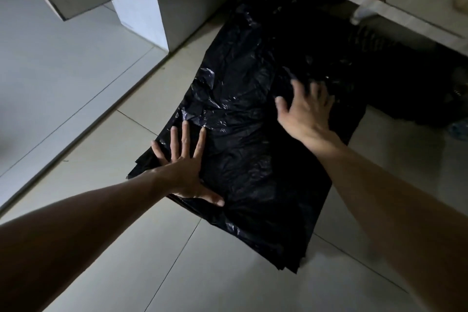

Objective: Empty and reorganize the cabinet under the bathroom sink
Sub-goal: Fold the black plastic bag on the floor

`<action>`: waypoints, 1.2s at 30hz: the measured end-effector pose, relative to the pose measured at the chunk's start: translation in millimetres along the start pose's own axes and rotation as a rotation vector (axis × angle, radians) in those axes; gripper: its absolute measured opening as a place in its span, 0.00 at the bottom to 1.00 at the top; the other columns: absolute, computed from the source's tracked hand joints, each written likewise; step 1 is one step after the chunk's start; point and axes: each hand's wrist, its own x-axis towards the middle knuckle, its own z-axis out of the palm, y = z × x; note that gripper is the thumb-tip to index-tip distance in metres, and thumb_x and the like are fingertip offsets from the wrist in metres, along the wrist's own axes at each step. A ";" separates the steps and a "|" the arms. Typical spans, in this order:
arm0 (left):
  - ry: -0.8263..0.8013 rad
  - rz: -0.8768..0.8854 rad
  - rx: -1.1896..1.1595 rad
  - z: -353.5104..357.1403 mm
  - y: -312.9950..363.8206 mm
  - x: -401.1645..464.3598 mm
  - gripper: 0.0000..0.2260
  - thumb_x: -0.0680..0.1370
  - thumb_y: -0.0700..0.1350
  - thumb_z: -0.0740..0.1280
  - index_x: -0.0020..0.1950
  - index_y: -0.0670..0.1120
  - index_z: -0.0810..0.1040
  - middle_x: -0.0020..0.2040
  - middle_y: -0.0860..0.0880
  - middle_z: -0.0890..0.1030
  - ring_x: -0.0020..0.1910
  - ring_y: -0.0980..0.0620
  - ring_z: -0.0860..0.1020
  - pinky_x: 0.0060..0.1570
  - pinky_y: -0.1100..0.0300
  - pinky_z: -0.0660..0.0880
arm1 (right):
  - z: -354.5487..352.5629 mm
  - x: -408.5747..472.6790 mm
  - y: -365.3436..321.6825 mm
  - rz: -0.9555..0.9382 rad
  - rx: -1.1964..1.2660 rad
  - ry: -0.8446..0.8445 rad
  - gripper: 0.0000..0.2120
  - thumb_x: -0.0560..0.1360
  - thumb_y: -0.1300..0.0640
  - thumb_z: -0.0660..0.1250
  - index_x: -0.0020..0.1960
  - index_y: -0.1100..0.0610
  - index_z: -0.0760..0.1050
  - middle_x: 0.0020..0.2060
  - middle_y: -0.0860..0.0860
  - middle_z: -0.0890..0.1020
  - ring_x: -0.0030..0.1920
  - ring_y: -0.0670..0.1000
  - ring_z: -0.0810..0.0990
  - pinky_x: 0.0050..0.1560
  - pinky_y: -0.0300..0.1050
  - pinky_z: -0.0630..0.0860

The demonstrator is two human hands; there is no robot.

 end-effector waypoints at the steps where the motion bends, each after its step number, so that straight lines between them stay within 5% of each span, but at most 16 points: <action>1: 0.002 0.002 0.002 -0.3 0.6 0.0 0.75 0.42 0.82 0.66 0.67 0.58 0.16 0.66 0.46 0.14 0.67 0.39 0.18 0.62 0.28 0.27 | 7.6 -7.7 -17.7 -0.173 0.050 0.026 0.30 0.78 0.38 0.57 0.77 0.48 0.63 0.78 0.59 0.60 0.78 0.65 0.54 0.74 0.71 0.50; 3: 0.007 0.005 0.008 -2.0 2.2 0.2 0.75 0.43 0.81 0.67 0.67 0.57 0.16 0.66 0.46 0.14 0.66 0.40 0.18 0.63 0.27 0.28 | 24.1 -13.3 -52.3 -0.432 0.076 -0.021 0.30 0.77 0.36 0.57 0.77 0.42 0.63 0.80 0.54 0.56 0.78 0.64 0.52 0.73 0.74 0.50; 6: 0.003 0.001 0.016 -4.0 4.0 -0.3 0.75 0.44 0.81 0.68 0.68 0.57 0.17 0.66 0.45 0.14 0.66 0.40 0.17 0.63 0.27 0.30 | 40.7 11.2 -91.1 -0.524 0.002 -0.170 0.28 0.78 0.32 0.50 0.77 0.34 0.56 0.81 0.47 0.46 0.80 0.63 0.44 0.71 0.77 0.45; 11: 0.012 0.002 0.053 2.8 0.1 6.5 0.74 0.45 0.81 0.67 0.68 0.57 0.17 0.67 0.44 0.15 0.66 0.38 0.18 0.62 0.25 0.31 | 54.6 87.6 -103.0 -0.133 -0.009 -0.360 0.30 0.77 0.29 0.40 0.78 0.32 0.42 0.80 0.41 0.38 0.78 0.67 0.34 0.67 0.81 0.36; 15: 0.025 -0.007 0.060 3.5 -5.9 12.8 0.74 0.44 0.81 0.66 0.68 0.57 0.17 0.66 0.45 0.14 0.66 0.38 0.17 0.61 0.25 0.30 | 36.1 121.1 -100.0 -0.075 -0.047 -0.476 0.31 0.78 0.29 0.42 0.78 0.32 0.39 0.78 0.37 0.34 0.77 0.66 0.32 0.66 0.82 0.38; 20: 0.027 -0.011 0.056 4.7 -6.0 11.2 0.74 0.44 0.82 0.66 0.68 0.58 0.17 0.65 0.46 0.14 0.66 0.39 0.17 0.61 0.26 0.29 | 24.9 82.2 -94.5 -0.293 -0.037 -0.273 0.30 0.80 0.36 0.49 0.80 0.41 0.53 0.82 0.46 0.46 0.79 0.66 0.42 0.73 0.74 0.42; 23: 0.003 -0.028 0.045 0.6 -3.9 8.2 0.73 0.43 0.81 0.66 0.67 0.59 0.17 0.65 0.46 0.14 0.65 0.40 0.17 0.63 0.26 0.30 | 24.5 6.1 -81.8 -0.530 0.046 -0.199 0.28 0.78 0.41 0.59 0.76 0.48 0.66 0.79 0.56 0.59 0.77 0.65 0.58 0.74 0.67 0.57; 27: -0.112 -0.069 0.079 -12.0 2.2 4.1 0.72 0.44 0.83 0.64 0.68 0.59 0.18 0.66 0.46 0.15 0.67 0.41 0.19 0.65 0.26 0.32 | 6.4 -88.5 -55.6 -0.476 0.033 -0.212 0.23 0.75 0.47 0.64 0.68 0.52 0.72 0.66 0.58 0.70 0.64 0.61 0.70 0.63 0.58 0.72; 33: -0.267 -0.137 0.151 -52.4 4.5 -6.7 0.67 0.47 0.85 0.60 0.74 0.62 0.26 0.73 0.47 0.22 0.75 0.39 0.30 0.72 0.32 0.46 | -13.7 -141.6 -46.0 -0.313 -0.102 -0.543 0.29 0.78 0.45 0.65 0.76 0.47 0.62 0.72 0.57 0.62 0.71 0.62 0.64 0.67 0.58 0.71; 36: -0.172 -0.144 0.116 -82.1 4.8 -5.3 0.59 0.56 0.82 0.63 0.79 0.60 0.43 0.79 0.45 0.40 0.77 0.37 0.51 0.72 0.38 0.58 | -18.1 -139.2 -47.3 -0.298 -0.102 -0.567 0.30 0.76 0.48 0.68 0.76 0.45 0.63 0.72 0.55 0.61 0.70 0.61 0.65 0.66 0.57 0.71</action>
